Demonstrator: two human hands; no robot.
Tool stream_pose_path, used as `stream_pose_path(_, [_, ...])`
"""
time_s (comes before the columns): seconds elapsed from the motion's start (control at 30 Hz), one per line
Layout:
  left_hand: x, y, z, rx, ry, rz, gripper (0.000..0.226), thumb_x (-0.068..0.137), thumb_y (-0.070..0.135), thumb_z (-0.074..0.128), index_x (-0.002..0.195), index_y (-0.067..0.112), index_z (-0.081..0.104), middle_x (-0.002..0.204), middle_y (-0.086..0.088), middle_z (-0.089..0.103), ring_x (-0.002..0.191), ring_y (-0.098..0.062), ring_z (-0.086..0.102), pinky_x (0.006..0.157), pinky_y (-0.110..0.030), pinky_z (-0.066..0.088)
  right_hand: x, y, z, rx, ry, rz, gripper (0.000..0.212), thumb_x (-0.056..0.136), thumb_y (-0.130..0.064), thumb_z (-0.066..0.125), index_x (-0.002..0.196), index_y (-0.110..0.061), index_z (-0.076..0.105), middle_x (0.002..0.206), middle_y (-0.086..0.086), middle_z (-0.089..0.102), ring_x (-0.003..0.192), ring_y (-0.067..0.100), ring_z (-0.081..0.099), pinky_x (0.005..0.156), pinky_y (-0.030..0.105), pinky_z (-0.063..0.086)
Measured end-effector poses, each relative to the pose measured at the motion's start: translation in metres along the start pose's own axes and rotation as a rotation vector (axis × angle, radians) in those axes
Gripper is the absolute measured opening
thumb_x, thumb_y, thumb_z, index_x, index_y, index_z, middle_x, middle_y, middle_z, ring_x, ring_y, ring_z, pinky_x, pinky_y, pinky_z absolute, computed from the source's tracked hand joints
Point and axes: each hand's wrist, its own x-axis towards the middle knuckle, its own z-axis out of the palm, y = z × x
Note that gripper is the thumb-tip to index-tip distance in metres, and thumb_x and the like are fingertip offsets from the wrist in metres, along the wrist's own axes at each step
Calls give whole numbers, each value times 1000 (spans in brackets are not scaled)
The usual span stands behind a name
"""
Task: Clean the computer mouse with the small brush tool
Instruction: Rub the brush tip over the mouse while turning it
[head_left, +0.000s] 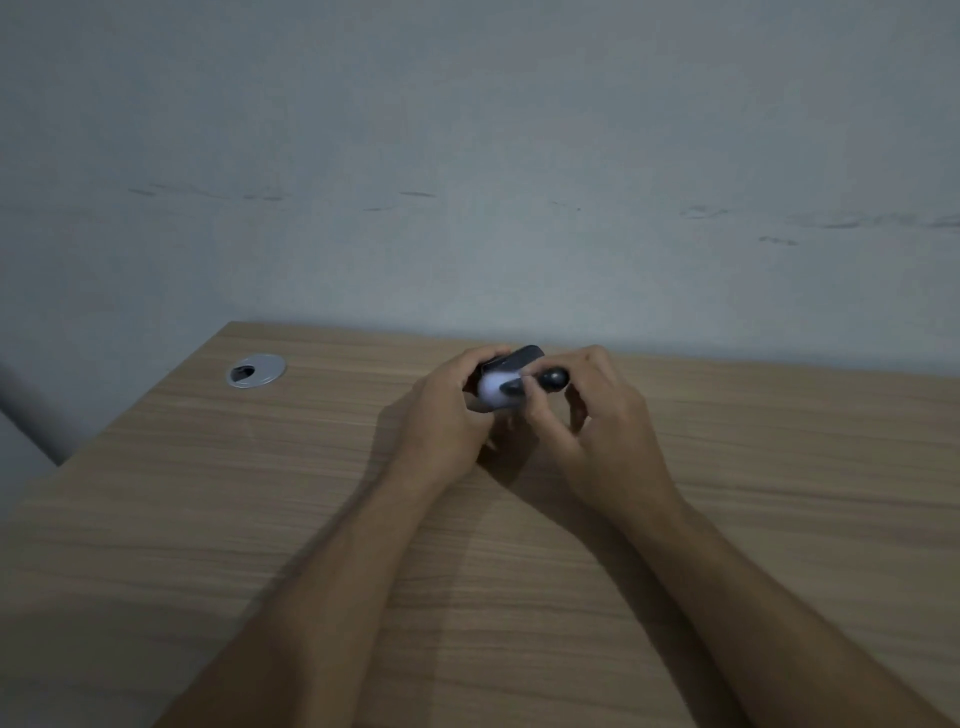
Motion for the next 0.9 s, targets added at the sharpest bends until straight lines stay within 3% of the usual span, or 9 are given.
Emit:
stream_pose_path(0.07, [0,0,-1,13,27,47,61,76,13,94,132,29,77,119,17,81,111,-6,78,98,-28,62,2,10,-3,-22,60,91,12,103,-20,76,112,-14,78,100,-4,61,74,-12,52,75,5,37])
stream_pose_path(0.2, [-2,4,-1,3,29,93,56,77,25,99,128,33,77,110,23,81,102,4,76,92,-23,61,3,22,-12,-35,119,221,17,104,-29,71,115,-19,78,103,-2,65,75,4,60,72,24,47])
stream_pose_path(0.3, [-3,8,0,49,16,97,56,76,22,99,127,30,78,104,25,77,96,6,73,89,-18,60,3,9,-13,32,113,129,17,106,-26,70,120,-17,76,108,-1,67,76,8,62,72,17,47])
stream_pose_path(0.43, [-2,3,1,69,2,93,46,78,5,92,110,34,79,114,11,83,107,-10,78,95,-41,64,1,-3,-6,-1,31,-2,19,104,-13,73,123,-10,75,109,1,63,81,-13,56,80,4,41])
stream_pose_path(0.57, [-4,8,-3,75,25,94,52,82,15,92,131,23,78,120,7,81,111,-13,76,96,-38,64,1,2,-5,-16,-5,-22,13,98,-6,77,110,-8,77,104,1,63,84,-21,55,80,-1,38])
stream_pose_path(0.63, [-4,9,-4,75,25,90,48,87,22,91,133,24,76,118,9,80,107,-11,75,92,-34,64,0,4,-5,-22,-29,-21,10,96,-6,77,106,-9,77,102,2,65,81,-20,55,79,-1,38])
stream_pose_path(0.73, [-3,7,-4,81,20,86,57,82,15,92,135,26,74,116,12,81,103,-7,76,90,-33,64,1,8,-5,-39,-1,24,8,100,-14,74,107,-11,77,102,0,65,80,-15,56,78,1,38])
stream_pose_path(0.87, [-1,6,-8,-124,-9,16,58,85,20,94,138,29,72,122,13,83,111,-4,78,97,-27,63,3,24,-8,-45,93,172,16,106,-28,69,109,-15,78,99,3,66,73,6,59,71,17,43])
stream_pose_path(0.9, [-1,6,-8,-178,-29,-1,58,86,21,94,139,28,71,124,12,82,115,-5,78,101,-28,62,3,28,-9,-50,103,217,16,106,-28,69,111,-16,78,100,4,66,77,9,61,72,15,44])
